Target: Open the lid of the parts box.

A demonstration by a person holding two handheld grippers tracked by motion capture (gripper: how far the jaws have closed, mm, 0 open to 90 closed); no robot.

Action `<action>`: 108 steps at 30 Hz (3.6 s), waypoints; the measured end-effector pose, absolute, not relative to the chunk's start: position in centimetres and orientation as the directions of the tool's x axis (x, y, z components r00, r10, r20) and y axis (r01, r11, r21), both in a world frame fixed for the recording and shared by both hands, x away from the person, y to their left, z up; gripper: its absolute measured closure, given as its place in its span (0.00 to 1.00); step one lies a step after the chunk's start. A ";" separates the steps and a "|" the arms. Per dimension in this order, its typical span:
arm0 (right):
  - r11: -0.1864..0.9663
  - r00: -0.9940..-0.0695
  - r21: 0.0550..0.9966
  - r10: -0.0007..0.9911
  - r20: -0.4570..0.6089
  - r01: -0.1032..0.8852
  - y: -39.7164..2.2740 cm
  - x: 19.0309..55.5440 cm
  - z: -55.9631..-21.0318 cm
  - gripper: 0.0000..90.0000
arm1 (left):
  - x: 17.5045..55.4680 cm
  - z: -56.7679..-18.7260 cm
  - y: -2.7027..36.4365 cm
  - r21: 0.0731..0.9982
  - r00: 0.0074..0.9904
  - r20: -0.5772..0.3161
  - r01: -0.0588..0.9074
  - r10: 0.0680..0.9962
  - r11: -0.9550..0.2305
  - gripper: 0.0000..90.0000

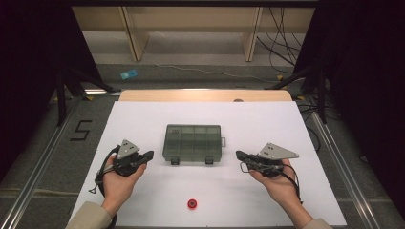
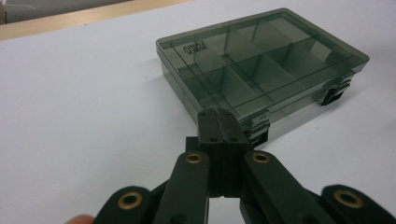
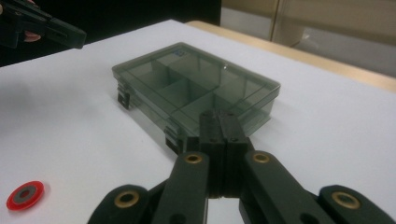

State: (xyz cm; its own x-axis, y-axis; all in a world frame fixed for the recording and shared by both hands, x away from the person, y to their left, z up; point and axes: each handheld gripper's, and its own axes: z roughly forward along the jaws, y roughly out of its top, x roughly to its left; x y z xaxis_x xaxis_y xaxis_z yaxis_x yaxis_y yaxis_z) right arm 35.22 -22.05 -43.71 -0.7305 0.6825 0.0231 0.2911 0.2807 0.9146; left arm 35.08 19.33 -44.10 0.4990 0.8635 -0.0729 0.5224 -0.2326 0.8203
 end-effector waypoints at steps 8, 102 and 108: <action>0.317 -0.748 0.885 0.662 0.050 0.340 -20.3 37.5 -44.9 1.00 | 36.6 -45.0 18.8 0.793 0.500 -0.064 0.551 0.864 -0.260 1.00; 0.455 -0.775 0.773 0.627 0.075 0.442 -18.3 39.9 -47.9 1.00 | 38.2 -47.6 17.0 0.711 0.623 0.108 0.496 0.775 -0.499 1.00; 0.433 -0.769 0.789 0.635 0.077 0.437 -18.4 39.9 -47.8 1.00 | 38.1 -47.3 17.1 0.719 0.616 0.102 0.497 0.781 -0.485 1.00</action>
